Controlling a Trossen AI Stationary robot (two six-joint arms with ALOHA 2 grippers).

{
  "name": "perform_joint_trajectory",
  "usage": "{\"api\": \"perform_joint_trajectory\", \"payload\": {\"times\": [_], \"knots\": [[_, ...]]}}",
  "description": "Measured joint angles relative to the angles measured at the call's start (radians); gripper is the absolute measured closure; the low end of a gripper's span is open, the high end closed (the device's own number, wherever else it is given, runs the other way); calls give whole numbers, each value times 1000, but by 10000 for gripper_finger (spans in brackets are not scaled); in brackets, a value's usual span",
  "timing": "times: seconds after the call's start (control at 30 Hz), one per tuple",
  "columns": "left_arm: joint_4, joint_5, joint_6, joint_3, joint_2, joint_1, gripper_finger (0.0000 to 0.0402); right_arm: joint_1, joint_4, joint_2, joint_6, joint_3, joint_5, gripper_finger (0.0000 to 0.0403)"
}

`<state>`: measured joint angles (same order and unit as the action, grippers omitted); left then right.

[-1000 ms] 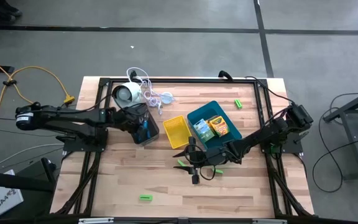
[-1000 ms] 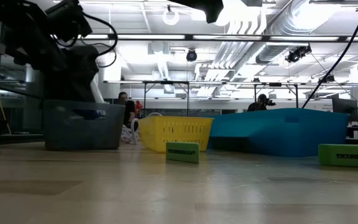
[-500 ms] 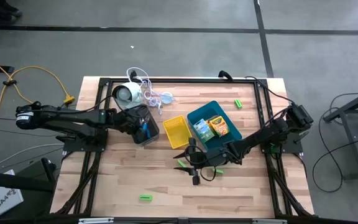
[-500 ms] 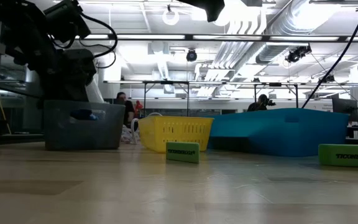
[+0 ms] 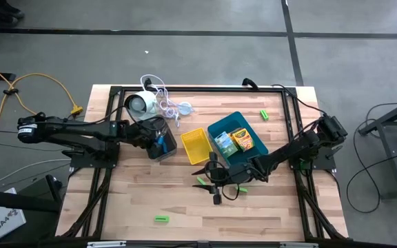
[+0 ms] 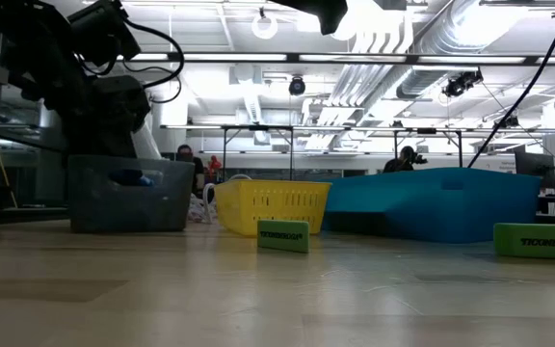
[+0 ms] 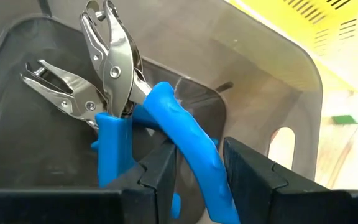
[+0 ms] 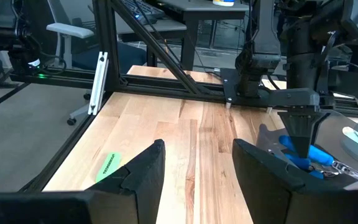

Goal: Pick & Place School Supplies
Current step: Put the blue hole puncher into the transparent black bin, then put the green eraser into the yellow bin

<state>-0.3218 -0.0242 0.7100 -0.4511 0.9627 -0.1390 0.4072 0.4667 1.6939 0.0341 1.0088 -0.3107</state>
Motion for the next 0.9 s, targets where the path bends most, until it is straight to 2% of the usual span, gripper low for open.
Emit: {"api": "perform_joint_trajectory", "payload": {"times": [0.33,0.5,0.9], "knots": [[0,-27,-30,0,2,0,277,0,0,0,0,0,0,224],[1,-52,40,0,2,0,277,0,0,0,-2,0,1,224],[27,12,70,-1,2,2,277,0,2,0,-4,0,27,224]]}}
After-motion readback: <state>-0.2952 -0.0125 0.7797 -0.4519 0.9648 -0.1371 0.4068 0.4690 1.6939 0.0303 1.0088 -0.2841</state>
